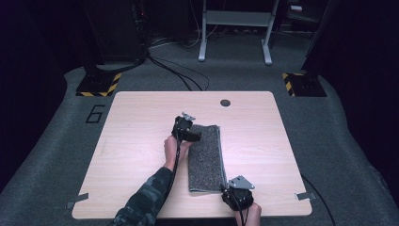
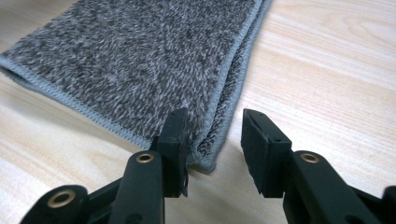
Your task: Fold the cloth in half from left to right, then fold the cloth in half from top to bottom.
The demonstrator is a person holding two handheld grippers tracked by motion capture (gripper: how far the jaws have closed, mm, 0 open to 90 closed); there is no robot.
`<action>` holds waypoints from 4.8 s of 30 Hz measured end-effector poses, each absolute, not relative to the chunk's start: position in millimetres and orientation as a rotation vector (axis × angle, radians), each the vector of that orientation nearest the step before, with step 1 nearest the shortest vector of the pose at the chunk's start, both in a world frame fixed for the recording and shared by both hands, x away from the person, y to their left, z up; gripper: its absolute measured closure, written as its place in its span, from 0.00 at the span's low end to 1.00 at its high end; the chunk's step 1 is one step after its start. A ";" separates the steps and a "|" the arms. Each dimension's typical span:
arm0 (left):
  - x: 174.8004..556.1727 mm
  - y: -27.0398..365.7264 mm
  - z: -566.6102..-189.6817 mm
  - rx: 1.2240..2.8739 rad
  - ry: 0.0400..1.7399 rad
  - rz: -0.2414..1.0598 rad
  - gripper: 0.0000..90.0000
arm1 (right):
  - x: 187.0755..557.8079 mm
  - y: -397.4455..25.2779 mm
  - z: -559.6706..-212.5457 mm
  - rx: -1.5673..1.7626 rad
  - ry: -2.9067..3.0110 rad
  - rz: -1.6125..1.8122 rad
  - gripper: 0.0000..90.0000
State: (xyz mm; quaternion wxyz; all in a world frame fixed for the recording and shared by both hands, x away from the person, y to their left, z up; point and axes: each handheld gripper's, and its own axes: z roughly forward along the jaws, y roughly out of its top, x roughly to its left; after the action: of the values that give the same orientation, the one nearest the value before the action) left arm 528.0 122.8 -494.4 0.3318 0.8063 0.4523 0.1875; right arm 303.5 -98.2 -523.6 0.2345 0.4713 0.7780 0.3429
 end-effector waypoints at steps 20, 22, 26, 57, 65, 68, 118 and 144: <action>499.4 133.6 -513.5 2.192 1.137 0.463 0.29 | 307.6 -110.5 -511.8 1.302 2.235 1.022 0.54; 496.6 135.2 -514.3 2.185 1.141 0.466 0.30 | 315.8 -113.9 -509.4 1.303 2.229 1.047 0.53; 490.3 137.9 -514.8 2.183 1.142 0.469 0.30 | 330.2 -116.3 -505.3 1.306 2.216 1.065 0.51; 525.4 155.8 -504.4 2.061 1.248 0.340 0.18 | 511.7 -98.3 -488.1 1.375 2.260 1.025 0.34; 536.7 154.6 -507.5 2.060 1.270 0.325 0.20 | 536.8 -96.4 -501.6 1.450 2.246 1.009 0.43; 539.9 153.2 -509.5 2.061 1.272 0.320 0.25 | 541.5 -93.8 -505.8 1.453 2.250 1.014 0.46; 537.2 136.4 -497.5 2.095 1.132 0.470 0.95 | 529.3 -73.1 -498.2 1.349 2.132 1.033 0.94; 526.3 140.6 -443.7 2.003 1.017 0.614 0.95 | 515.5 -72.4 -444.1 1.184 2.052 1.126 0.94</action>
State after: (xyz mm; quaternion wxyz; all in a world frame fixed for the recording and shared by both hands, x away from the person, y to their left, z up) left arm 526.3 140.6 -443.7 0.3954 0.7900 0.4011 0.2424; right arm 515.5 -72.4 -444.1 0.2566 0.4362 0.7561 0.4150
